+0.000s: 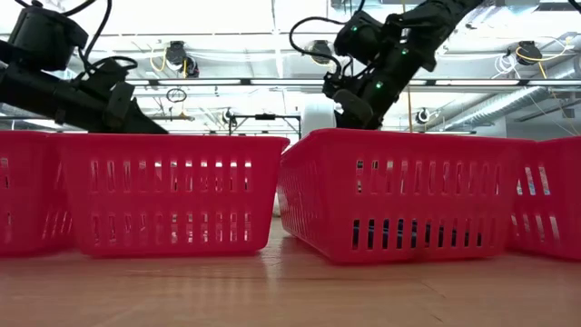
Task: Pick & Place Travel size toiletries
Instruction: Put the blue razor into the middle right red bin
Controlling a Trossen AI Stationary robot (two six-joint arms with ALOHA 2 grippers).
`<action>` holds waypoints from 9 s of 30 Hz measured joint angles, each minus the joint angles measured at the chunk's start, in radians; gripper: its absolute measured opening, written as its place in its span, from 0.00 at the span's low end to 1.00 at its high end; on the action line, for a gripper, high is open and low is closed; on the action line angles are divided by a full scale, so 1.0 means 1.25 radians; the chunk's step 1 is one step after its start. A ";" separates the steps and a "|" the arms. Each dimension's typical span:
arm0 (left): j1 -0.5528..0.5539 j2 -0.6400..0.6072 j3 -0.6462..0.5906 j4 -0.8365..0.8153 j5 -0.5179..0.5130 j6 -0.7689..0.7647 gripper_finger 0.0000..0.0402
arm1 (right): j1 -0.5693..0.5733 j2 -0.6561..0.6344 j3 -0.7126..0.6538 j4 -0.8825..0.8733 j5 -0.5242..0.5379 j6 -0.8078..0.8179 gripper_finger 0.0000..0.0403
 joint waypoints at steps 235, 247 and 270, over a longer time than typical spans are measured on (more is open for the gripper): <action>0.001 0.000 0.000 0.038 0.005 -0.106 0.41 | 0.576 0.049 0.041 0.228 0.269 0.216 0.17; 0.001 0.000 0.000 0.037 0.005 -0.107 0.41 | 0.576 0.049 0.041 0.229 0.268 0.216 0.17; 0.001 0.000 0.000 0.037 0.005 -0.107 0.41 | 0.576 0.050 0.041 0.234 0.268 0.217 0.17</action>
